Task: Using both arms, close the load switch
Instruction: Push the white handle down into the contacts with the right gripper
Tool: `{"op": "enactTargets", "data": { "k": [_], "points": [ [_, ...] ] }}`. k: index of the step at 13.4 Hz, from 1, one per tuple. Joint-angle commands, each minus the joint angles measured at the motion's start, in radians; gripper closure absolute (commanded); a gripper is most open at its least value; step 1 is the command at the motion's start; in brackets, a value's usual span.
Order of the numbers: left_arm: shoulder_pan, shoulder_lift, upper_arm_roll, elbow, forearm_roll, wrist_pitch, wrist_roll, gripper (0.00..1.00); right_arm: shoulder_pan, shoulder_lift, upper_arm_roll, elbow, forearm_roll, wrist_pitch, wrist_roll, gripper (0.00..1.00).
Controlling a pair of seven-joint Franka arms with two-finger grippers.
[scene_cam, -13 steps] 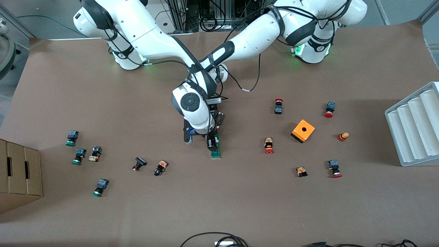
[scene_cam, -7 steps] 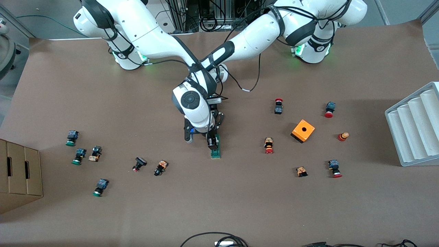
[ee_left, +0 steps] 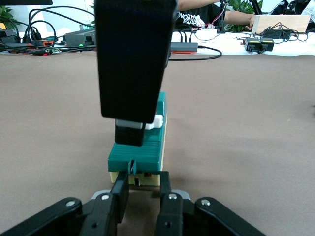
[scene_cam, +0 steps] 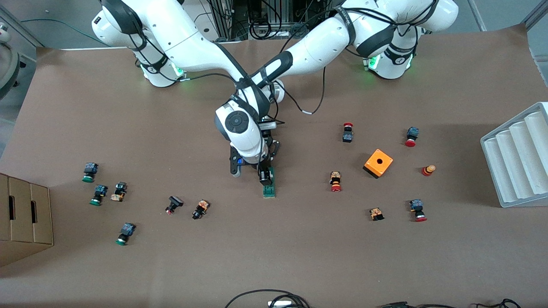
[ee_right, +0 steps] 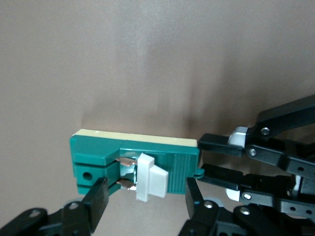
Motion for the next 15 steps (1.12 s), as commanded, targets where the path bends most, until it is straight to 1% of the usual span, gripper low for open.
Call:
{"op": "enactTargets", "data": {
  "k": [1,6,12,14,15],
  "points": [
    [0.010,0.003,-0.008,-0.005,0.000,-0.013,0.009,0.69,0.007,-0.034,-0.005,-0.039,-0.025,0.033,-0.006,0.37],
    [0.010,0.003,-0.008,-0.005,-0.002,-0.013,0.009,0.69,0.001,-0.034,-0.005,-0.040,-0.028,0.045,-0.007,0.38],
    [0.010,0.004,-0.008,-0.007,-0.002,-0.013,0.009,0.69,0.004,-0.043,-0.005,-0.077,-0.028,0.047,-0.010,0.38],
    [0.010,0.004,-0.008,-0.007,0.000,-0.013,0.010,0.69,0.002,-0.041,-0.005,-0.074,-0.030,0.056,-0.010,0.41],
    [0.010,0.004,-0.008,-0.007,0.000,-0.013,0.010,0.69,0.001,-0.038,-0.005,-0.074,-0.033,0.083,-0.010,0.44]
  ]
}}
